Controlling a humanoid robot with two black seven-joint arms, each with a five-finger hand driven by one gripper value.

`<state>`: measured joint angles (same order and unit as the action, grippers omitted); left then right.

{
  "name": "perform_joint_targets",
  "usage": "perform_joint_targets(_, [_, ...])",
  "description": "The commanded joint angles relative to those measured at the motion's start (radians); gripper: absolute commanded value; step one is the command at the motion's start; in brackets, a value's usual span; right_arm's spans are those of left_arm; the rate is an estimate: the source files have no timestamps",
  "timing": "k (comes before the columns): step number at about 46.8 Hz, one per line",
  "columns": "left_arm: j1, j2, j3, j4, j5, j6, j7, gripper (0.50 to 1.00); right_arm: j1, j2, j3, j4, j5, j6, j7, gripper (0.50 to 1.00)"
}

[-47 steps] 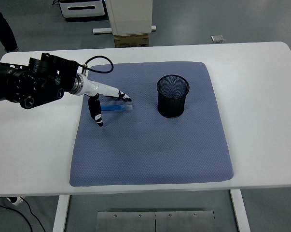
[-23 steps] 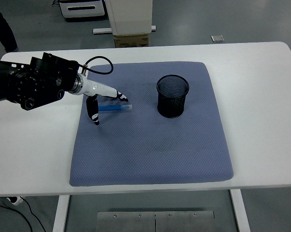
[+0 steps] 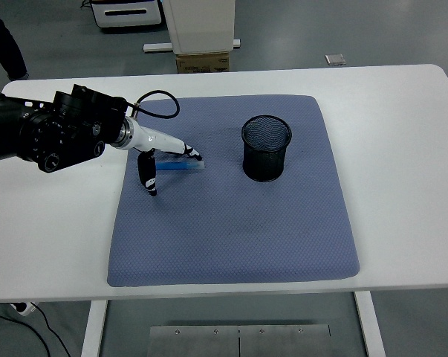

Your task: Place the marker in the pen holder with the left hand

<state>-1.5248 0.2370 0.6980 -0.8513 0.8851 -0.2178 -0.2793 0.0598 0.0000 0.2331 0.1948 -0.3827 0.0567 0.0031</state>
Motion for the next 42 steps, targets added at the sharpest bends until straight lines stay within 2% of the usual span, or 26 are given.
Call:
perform_joint_targets(1, [0.0, -0.001, 0.0, 0.0, 0.0, 0.0, 0.0, 0.988, 0.0, 0.0, 0.0, 0.0, 0.001, 0.0, 0.0, 1.0])
perform_joint_targets(5, [0.0, -0.001, 0.0, 0.0, 0.0, 0.0, -0.001, 0.959, 0.0, 0.0, 0.0, 0.0, 0.001, 0.0, 0.0, 1.0])
perform_joint_targets(6, [0.0, -0.001, 0.0, 0.0, 0.0, 0.0, 0.0, 0.93, 0.0, 0.0, 0.0, 0.0, -0.001, 0.0, 0.0, 1.0])
perform_joint_targets(11, [0.0, -0.001, -0.002, 0.0, 0.0, 0.0, 0.0, 0.883, 0.0, 0.0, -0.001, 0.0, 0.001, 0.0, 0.0, 1.0])
perform_joint_targets(16, [0.0, -0.001, -0.006, 0.0, 0.0, -0.002, 0.0, 0.859, 0.0, 0.0, 0.0, 0.0, 0.001, 0.0, 0.0, 1.0])
perform_joint_targets(17, [0.0, -0.001, -0.006, 0.0, 0.0, -0.002, 0.002, 0.827, 0.0, 0.0, 0.0, 0.0, 0.001, 0.0, 0.0, 1.0])
perform_joint_targets(18, [0.0, -0.001, -0.006, 0.001, 0.0, -0.002, 0.002, 0.818, 0.0, 0.0, 0.0, 0.0, 0.001, 0.0, 0.0, 1.0])
perform_joint_targets(28, [0.0, -0.001, -0.006, 0.001, 0.0, -0.002, 0.002, 0.789, 0.0, 0.0, 0.0, 0.0, -0.001, 0.0, 0.0, 1.0])
perform_joint_targets(36, [-0.002, 0.001, -0.008, 0.003, 0.0, -0.002, 0.003, 0.73, 0.0, 0.0, 0.0, 0.0, 0.001, 0.0, 0.0, 1.0])
perform_joint_targets(42, [-0.002, 0.001, -0.021, 0.015, 0.002, 0.0, 0.005, 0.725, 0.0, 0.0, -0.001, 0.0, 0.001, 0.0, 0.0, 1.0])
